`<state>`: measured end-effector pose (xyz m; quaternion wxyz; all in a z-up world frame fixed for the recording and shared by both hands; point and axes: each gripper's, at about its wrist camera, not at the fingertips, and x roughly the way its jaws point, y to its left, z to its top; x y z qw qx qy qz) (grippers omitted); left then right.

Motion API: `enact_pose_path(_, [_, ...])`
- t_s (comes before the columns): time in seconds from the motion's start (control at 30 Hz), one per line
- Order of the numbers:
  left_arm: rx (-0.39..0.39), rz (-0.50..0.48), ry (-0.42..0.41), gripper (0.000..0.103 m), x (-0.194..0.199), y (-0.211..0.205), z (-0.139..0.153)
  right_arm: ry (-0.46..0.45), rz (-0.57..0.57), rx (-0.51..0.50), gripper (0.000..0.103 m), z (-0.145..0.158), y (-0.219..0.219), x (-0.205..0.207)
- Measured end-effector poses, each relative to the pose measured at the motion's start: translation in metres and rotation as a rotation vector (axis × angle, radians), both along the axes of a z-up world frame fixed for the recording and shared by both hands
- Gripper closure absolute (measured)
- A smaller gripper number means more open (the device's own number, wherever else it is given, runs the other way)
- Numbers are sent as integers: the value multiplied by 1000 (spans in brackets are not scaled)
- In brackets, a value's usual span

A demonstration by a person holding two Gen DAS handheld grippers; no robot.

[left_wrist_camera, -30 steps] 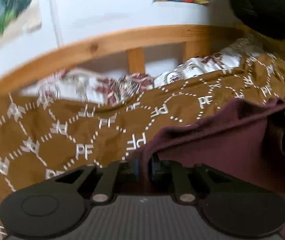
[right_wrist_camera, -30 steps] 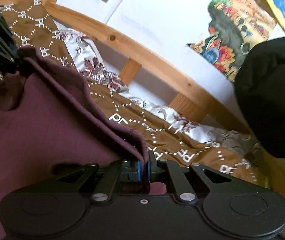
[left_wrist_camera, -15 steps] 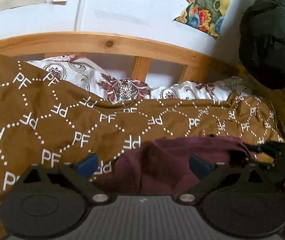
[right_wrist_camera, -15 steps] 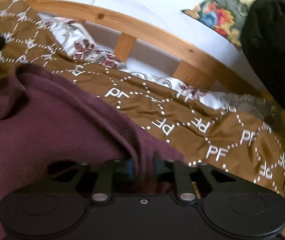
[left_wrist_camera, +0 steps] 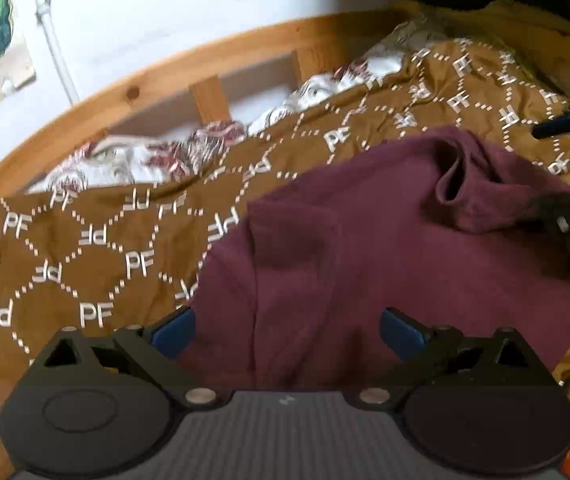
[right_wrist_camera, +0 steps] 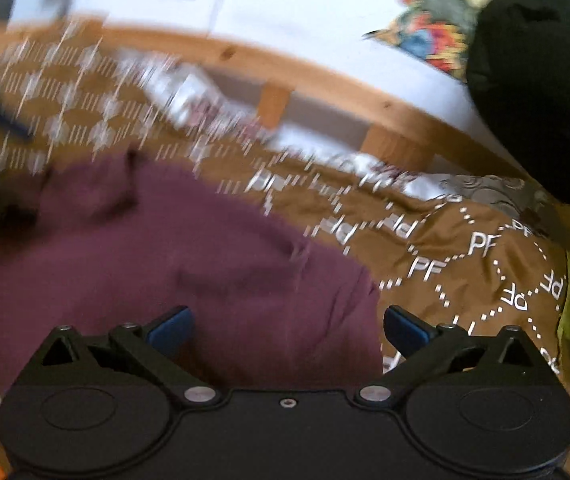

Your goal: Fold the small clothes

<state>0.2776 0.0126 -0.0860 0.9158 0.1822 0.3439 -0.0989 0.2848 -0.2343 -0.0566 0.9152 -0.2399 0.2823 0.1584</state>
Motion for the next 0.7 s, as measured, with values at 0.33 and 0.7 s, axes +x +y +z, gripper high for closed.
enact_pose_path(0.33, [-5, 149, 118, 84, 25, 21, -17, 24, 95, -139, 34, -32, 23, 0])
enact_pose_path(0.7, [-303, 340, 152, 96, 32, 72, 2, 66, -220, 293, 92, 1, -39, 27])
